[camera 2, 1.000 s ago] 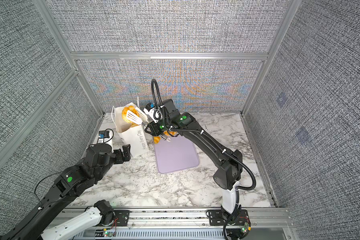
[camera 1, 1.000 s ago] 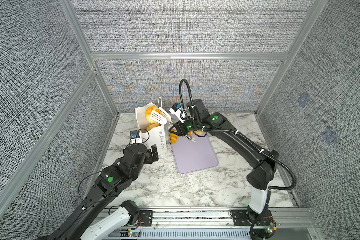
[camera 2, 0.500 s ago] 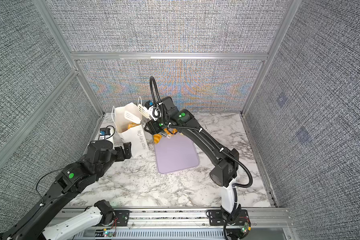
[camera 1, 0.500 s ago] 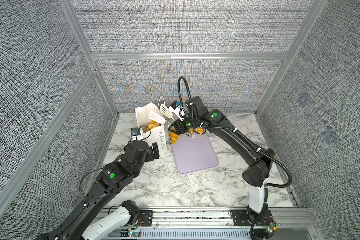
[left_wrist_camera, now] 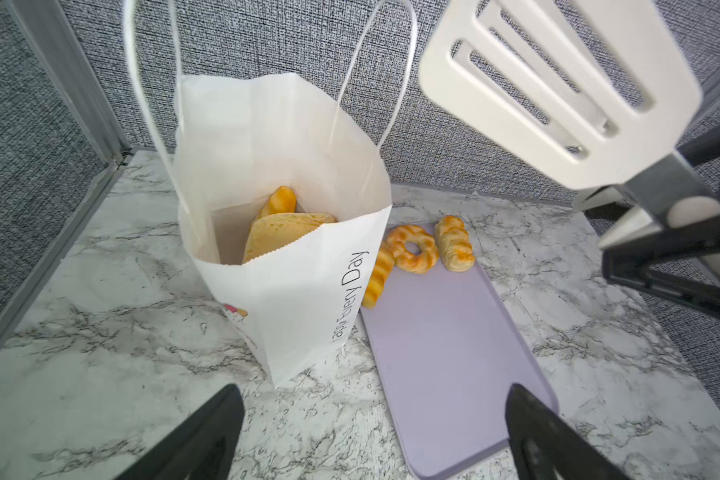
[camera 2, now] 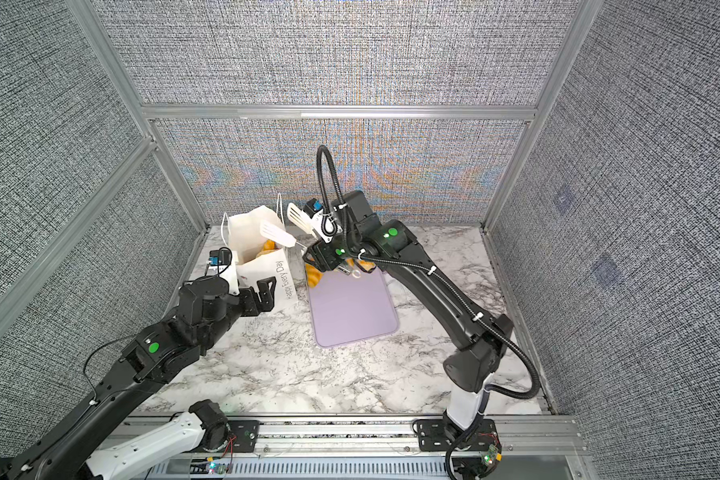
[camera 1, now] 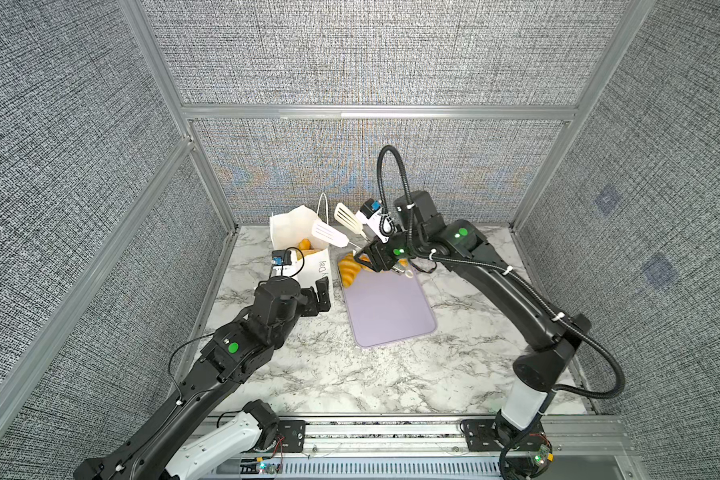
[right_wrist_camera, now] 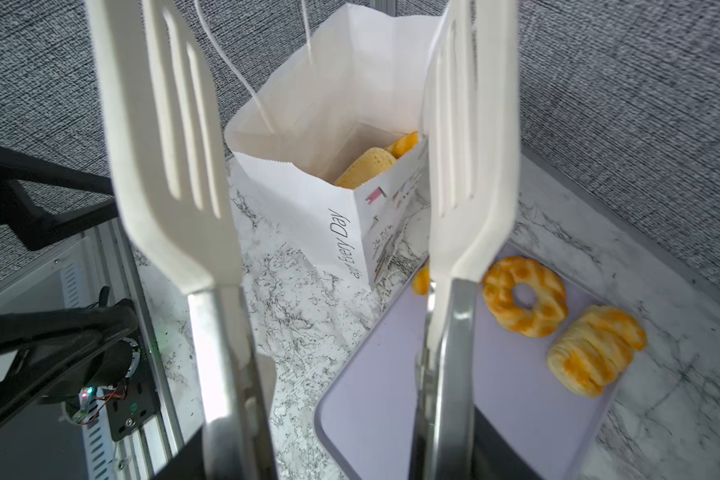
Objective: Place the fake bread into the paper bag
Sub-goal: 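Move the open tongs back over the tray with the right gripper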
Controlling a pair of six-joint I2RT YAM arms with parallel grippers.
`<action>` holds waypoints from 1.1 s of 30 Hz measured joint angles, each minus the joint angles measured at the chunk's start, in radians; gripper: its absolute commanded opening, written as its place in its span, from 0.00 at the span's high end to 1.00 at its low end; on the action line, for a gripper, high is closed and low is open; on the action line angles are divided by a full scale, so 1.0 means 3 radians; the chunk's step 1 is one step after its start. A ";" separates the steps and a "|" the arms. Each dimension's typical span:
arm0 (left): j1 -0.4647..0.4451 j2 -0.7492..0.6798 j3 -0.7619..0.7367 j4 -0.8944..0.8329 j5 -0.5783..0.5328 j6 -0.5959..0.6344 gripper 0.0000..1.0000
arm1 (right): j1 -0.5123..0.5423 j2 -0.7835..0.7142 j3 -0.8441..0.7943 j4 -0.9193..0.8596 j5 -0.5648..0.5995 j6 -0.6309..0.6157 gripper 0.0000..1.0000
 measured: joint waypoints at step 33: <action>-0.0412 0.1918 0.0112 0.1134 0.0538 0.0048 0.01 | -0.0938 0.0757 -0.0885 -0.0323 0.0895 0.0529 0.42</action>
